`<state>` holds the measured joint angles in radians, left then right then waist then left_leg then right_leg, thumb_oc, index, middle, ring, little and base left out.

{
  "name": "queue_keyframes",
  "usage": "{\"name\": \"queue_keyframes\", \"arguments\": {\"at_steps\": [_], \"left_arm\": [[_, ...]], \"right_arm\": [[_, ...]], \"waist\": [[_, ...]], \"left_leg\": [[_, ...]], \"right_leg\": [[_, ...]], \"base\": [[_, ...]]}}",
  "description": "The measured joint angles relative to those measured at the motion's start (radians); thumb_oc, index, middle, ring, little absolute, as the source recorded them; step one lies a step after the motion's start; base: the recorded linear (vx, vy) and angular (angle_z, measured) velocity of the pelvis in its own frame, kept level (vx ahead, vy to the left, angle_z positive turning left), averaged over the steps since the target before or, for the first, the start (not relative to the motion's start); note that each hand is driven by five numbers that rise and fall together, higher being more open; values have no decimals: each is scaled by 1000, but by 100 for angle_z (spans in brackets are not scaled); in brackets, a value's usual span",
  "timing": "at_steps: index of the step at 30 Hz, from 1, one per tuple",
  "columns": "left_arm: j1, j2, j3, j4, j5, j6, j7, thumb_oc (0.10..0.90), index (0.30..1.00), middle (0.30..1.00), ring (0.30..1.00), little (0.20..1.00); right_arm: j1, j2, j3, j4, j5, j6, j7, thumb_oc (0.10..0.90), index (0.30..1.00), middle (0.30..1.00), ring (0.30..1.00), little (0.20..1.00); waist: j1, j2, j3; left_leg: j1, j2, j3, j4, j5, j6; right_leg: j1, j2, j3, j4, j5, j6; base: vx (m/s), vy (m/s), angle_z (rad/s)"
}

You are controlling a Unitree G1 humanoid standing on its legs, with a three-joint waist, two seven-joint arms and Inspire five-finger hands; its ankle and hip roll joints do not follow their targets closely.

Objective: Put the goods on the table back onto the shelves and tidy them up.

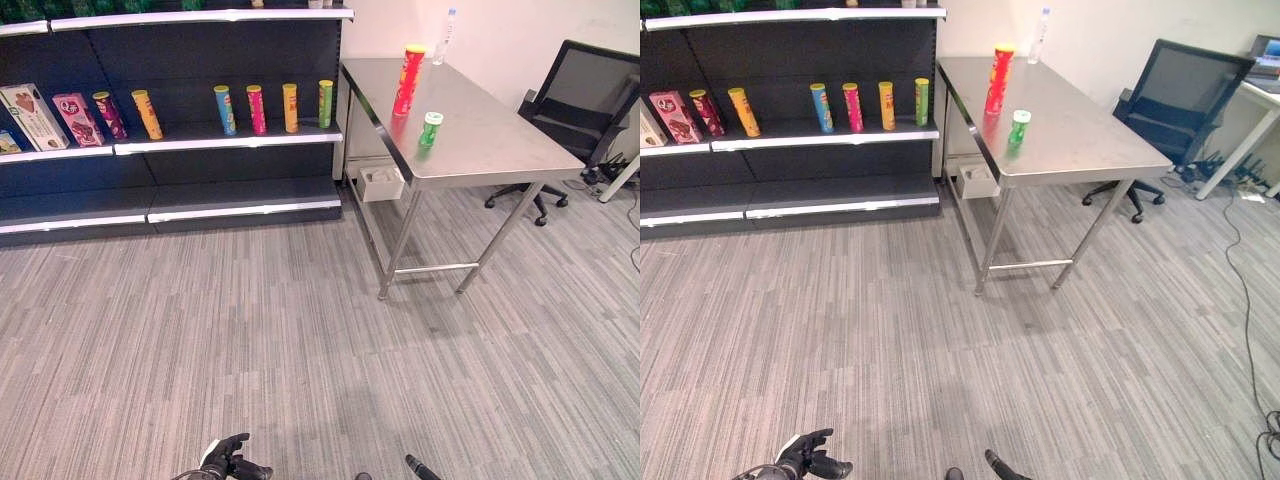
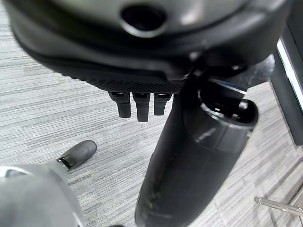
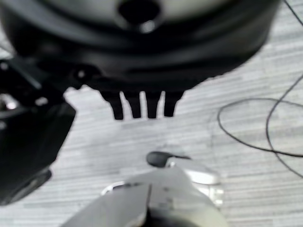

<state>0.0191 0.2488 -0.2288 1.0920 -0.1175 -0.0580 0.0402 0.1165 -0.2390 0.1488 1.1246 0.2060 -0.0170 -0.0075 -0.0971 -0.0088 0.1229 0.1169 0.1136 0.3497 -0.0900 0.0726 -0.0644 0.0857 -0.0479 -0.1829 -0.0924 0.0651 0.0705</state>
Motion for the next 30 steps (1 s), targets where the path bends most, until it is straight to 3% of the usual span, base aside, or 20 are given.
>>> {"name": "queue_keyframes", "arguments": {"at_steps": [3,5,8,9,11,12,13,15,16,17,19,21,23,24,25,26,27,28,29,30], "left_arm": [[-20,1,2,0,-10,0,15,800,900,900,900,900],[-46,9,14,-4,-32,-2,16,800,900,900,900,900],[-67,14,23,-9,-68,2,14,800,900,900,900,900],[-69,10,36,-13,-72,-1,16,800,900,900,900,900],[-82,2,43,-13,-88,-1,15,800,900,900,900,900],[-82,-3,41,-13,-88,-2,15,800,900,900,900,900],[-83,-18,35,-13,-87,-2,14,800,900,900,900,900],[-68,-37,30,-6,-86,0,12,800,900,900,900,900],[-71,-38,29,-3,-86,0,11,800,900,900,900,900],[-71,-36,33,-8,-84,-3,15,800,900,900,900,900],[-63,-33,36,-7,-85,-1,15,800,900,900,900,900],[-31,-34,38,9,-85,9,14,800,900,900,900,900],[-34,-40,37,7,-85,17,13,800,900,900,900,900],[-39,-53,32,4,-85,22,13,800,900,900,900,900],[-24,-69,32,-12,-85,20,13,800,900,900,900,900],[-24,-64,28,-18,-85,16,9,800,900,900,900,900],[-43,-52,29,-16,-86,17,15,800,900,900,900,900],[-61,-33,33,-17,-85,16,16,800,900,900,900,900],[-84,-4,28,-13,-86,16,18,800,900,900,900,900],[-95,1,19,-9,-86,18,22,800,900,900,900,900]], "right_arm": [[-28,-1,4,-1,0,0,1,800,900,900,900,900],[-58,5,4,-9,1,0,3,800,900,900,900,900],[-42,5,-10,-41,2,-3,0,800,900,900,900,900],[-44,1,-9,-39,2,-1,0,800,900,900,900,900],[-41,-6,-8,-29,4,0,-3,800,900,900,900,900],[-40,-8,-8,-28,4,0,-8,800,900,900,900,900],[-48,-19,-6,-29,4,0,-11,800,900,900,900,900],[-67,-31,18,-18,3,1,-15,800,900,900,900,900],[-68,-29,28,-8,1,2,-16,800,900,900,900,900],[-64,-25,32,1,0,7,-15,800,900,900,900,900],[-53,-30,30,3,-3,7,-16,800,900,900,900,900],[-49,-34,18,13,-8,4,-19,800,900,900,900,900],[-54,-41,18,11,-9,-7,-17,800,900,900,900,900],[-53,-40,19,48,-11,0,-16,800,900,900,900,900],[-41,-53,21,41,-11,2,-16,800,900,900,900,900],[-28,-51,19,33,-11,-1,-18,800,900,900,900,900],[-34,-39,24,29,-11,1,-9,800,900,900,900,900],[-30,-34,31,-4,-11,2,0,800,900,900,900,900],[-21,-25,29,-46,-11,-5,2,800,900,900,900,900],[-35,-24,28,-42,-11,-3,0,800,900,900,900,900]], "waist": [[5,-4,35],[12,-20,90],[25,-64,125],[28,-66,136],[25,-71,148],[26,-77,144],[27,-73,135],[22,-37,118],[20,-26,116],[32,-38,119],[35,-43,105],[35,-43,48],[25,-29,21],[25,-30,25],[23,6,19],[16,30,12],[16,10,22],[18,-4,35],[-19,-64,47],[-30,-67,55]], "left_leg": [[-64,27,-7,89,-23,-24],[-153,61,-37,257,-37,-60],[-270,86,-75,464,45,-167],[-280,101,-81,500,75,-174],[-309,157,-7,575,91,-159],[-305,156,29,533,79,-138],[-273,130,76,308,81,-130],[-238,127,67,-22,110,-152],[-255,139,45,-18,119,-157],[-263,138,15,-18,121,-155],[-251,136,39,-17,136,-151],[-207,114,123,-15,122,-129],[-175,47,143,-10,116,-89],[-126,-28,167,-16,61,12],[-106,-30,163,-15,77,75],[-76,-20,177,-11,39,102],[-56,-32,178,-11,32,110],[-31,-52,180,-10,3,113],[9,-125,161,-9,-41,130],[26,-138,154,-10,-57,130]], "right_leg": [[-31,14,-2,20,-10,-16],[-95,19,3,134,-74,-72],[-100,6,1,185,-111,-112],[-81,13,-2,175,-115,-114],[-13,34,-5,108,-114,-117],[4,36,-5,78,-114,-117],[20,42,-5,22,-111,-112],[28,83,-7,-9,-108,-84],[33,98,-8,-7,-113,-76],[48,102,-2,-4,-107,-85],[66,105,2,-9,-109,-87],[80,104,57,-5,-135,-82],[74,93,52,5,-135,-63],[73,62,55,94,-169,-12],[27,79,34,201,-187,16],[-16,82,17,328,-214,48],[-105,45,15,545,-239,70],[-261,-26,-11,860,-190,124],[-420,-162,6,1135,-180,124],[-465,-188,16,1133,-199,117]], "base": [[-23,-164,3],[19,-196,14],[111,-171,21],[229,-76,32],[267,22,19],[284,92,-13],[423,137,-23],[349,97,-15],[280,52,-1],[409,90,-2],[436,117,-22],[330,107,-71],[295,132,-45],[175,113,-31],[248,169,-24],[241,190,-13],[238,186,-15],[335,173,4],[191,68,23],[318,15,32]]}}
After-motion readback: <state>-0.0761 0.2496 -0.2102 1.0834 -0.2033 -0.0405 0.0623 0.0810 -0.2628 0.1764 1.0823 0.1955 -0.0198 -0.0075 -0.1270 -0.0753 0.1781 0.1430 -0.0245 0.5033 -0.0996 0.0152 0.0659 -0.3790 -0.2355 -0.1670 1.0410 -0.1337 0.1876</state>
